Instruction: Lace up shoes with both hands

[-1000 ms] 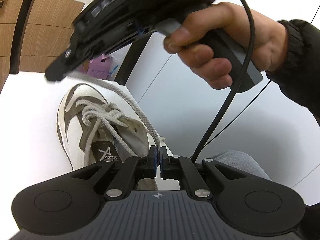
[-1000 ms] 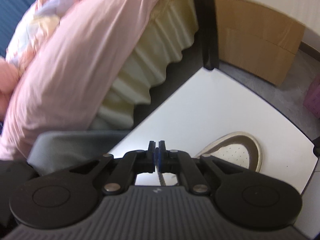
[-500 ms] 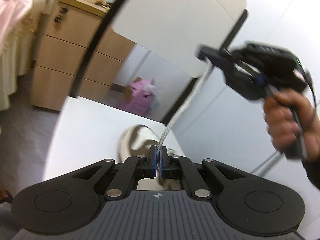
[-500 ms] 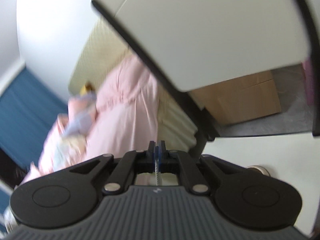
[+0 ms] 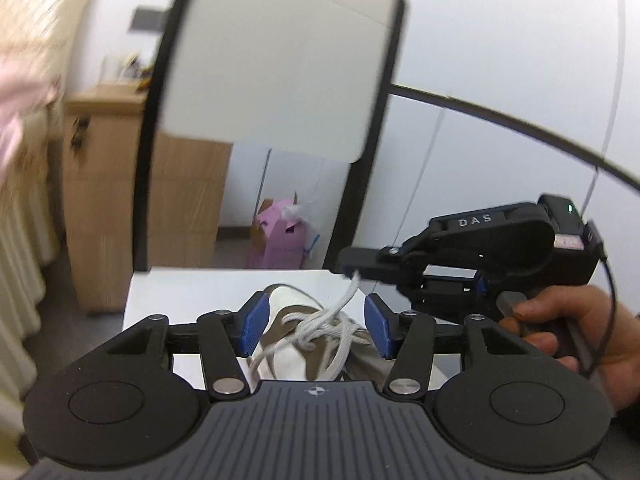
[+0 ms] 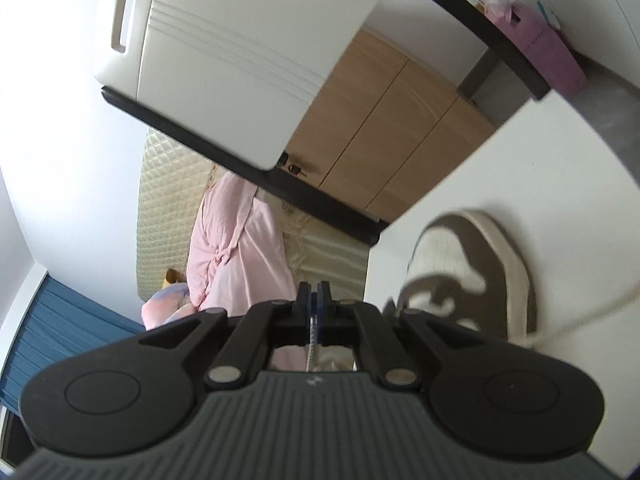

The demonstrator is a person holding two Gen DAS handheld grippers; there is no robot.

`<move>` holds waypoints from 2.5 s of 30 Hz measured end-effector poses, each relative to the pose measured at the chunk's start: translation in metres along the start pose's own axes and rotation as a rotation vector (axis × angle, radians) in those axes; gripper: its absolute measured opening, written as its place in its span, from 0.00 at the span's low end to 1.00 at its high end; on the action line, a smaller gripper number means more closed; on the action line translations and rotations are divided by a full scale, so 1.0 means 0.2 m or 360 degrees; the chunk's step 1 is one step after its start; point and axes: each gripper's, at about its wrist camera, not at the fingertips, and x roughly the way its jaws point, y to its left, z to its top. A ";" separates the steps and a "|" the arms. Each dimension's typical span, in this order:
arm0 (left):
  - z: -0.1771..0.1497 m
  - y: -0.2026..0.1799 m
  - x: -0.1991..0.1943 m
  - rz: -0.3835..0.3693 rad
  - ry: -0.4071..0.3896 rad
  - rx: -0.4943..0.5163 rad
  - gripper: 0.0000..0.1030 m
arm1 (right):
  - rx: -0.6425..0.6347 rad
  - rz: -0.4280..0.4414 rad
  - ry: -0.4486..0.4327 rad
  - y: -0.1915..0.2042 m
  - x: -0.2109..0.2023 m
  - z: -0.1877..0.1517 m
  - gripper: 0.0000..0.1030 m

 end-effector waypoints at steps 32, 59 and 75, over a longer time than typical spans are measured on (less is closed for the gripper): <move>-0.05 -0.05 0.08 0.0192 -0.0106 0.0978 0.03 | -0.0475 -0.0337 0.0096 0.04 -0.14 -0.20 0.31; -0.22 -0.19 0.26 -0.0356 0.0034 0.1716 0.03 | 0.0419 0.0009 0.0024 -0.32 -0.26 -0.20 0.34; -0.25 -0.21 0.24 -0.0470 -0.0002 0.1853 0.03 | 0.0525 0.0041 -0.0009 -0.36 -0.25 -0.18 0.32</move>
